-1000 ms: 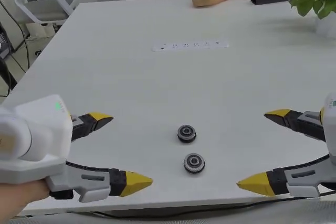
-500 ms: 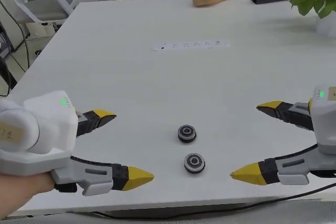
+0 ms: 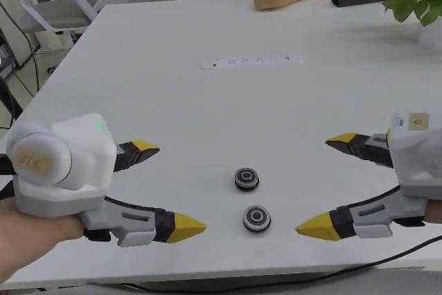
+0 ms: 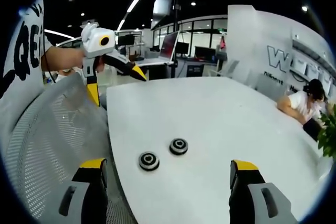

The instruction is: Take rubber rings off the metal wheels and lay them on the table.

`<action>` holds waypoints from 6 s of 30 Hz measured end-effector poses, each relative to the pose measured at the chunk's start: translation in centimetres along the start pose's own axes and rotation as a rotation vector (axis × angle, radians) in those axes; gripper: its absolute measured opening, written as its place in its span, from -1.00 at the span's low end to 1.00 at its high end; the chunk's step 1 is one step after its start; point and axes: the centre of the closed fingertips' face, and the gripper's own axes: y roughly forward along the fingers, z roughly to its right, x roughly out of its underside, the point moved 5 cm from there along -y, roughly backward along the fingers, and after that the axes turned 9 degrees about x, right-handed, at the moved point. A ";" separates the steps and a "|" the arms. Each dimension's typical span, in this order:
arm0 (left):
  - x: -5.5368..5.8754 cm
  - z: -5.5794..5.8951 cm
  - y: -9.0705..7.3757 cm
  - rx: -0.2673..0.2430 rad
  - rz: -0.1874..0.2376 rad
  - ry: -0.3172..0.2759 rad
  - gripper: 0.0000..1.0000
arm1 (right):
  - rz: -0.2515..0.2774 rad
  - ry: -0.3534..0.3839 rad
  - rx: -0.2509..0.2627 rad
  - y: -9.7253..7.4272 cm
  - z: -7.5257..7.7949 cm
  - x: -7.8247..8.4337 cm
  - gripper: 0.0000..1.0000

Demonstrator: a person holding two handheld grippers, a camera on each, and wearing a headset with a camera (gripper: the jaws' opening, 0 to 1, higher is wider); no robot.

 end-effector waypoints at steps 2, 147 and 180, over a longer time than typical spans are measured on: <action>0.0 -0.2 0.3 0.006 -0.003 -0.001 0.62 | -0.001 -0.001 -0.003 0.2 0.1 0.1 0.94; 2.4 2.3 13.8 0.255 -0.190 0.107 -0.85 | -0.033 0.082 -0.267 8.1 -3.3 4.4 -0.32; 2.5 2.3 13.8 0.247 -0.178 0.096 -0.85 | -0.086 0.058 -0.277 7.8 -3.9 5.6 -0.79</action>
